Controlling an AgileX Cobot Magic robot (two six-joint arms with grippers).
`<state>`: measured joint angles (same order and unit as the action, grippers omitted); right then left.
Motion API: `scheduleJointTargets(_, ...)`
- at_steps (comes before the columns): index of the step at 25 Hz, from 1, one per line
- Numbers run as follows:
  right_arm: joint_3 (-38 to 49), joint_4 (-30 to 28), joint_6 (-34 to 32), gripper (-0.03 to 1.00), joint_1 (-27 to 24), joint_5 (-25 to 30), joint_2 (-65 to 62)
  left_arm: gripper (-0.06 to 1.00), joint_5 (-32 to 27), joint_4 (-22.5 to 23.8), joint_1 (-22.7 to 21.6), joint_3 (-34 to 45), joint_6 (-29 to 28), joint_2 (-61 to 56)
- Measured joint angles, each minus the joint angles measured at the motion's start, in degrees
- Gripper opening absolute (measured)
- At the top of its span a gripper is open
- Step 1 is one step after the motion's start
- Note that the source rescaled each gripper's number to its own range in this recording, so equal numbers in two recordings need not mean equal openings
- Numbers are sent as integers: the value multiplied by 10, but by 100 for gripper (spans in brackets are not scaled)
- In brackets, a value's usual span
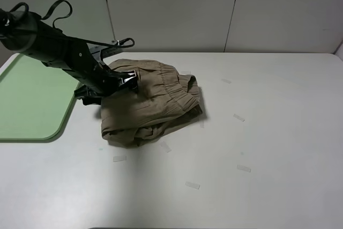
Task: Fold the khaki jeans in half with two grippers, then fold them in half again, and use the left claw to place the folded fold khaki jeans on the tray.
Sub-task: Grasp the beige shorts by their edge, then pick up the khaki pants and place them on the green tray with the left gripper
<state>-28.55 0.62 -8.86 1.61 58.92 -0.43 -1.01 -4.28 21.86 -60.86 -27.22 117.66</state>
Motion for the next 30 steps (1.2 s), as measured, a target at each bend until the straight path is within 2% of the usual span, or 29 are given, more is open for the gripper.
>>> scheduleJointTargets(6, 0, 1, 0, 100, 0, 0, 0, 99, 28, 3, 11, -1, -25, 6)
scheduleJointTargets(8, 0, 1, 0, 100, 0, 0, 0, 93, 27, 4, 11, -1, -26, 7)
scheduleJointTargets(10, 0, 1, 0, 100, 0, 0, 0, 79, 21, 4, 11, -1, -26, 7)
scheduleJointTargets(18, 0, 2, 0, 100, 0, 0, 0, 13, -5, 4, 11, -1, -23, 9)
scheduleJointTargets(19, 0, 2, 0, 100, 0, 0, 0, 7, -7, 2, 11, -1, -18, 8)
scheduleJointTargets(23, 0, 2, 0, 100, 0, 0, 0, 6, -31, 0, 7, -1, 3, -4)
scheduleJointTargets(30, 0, 2, 0, 100, 0, 0, 0, 6, -140, 31, -34, 0, 39, -72)
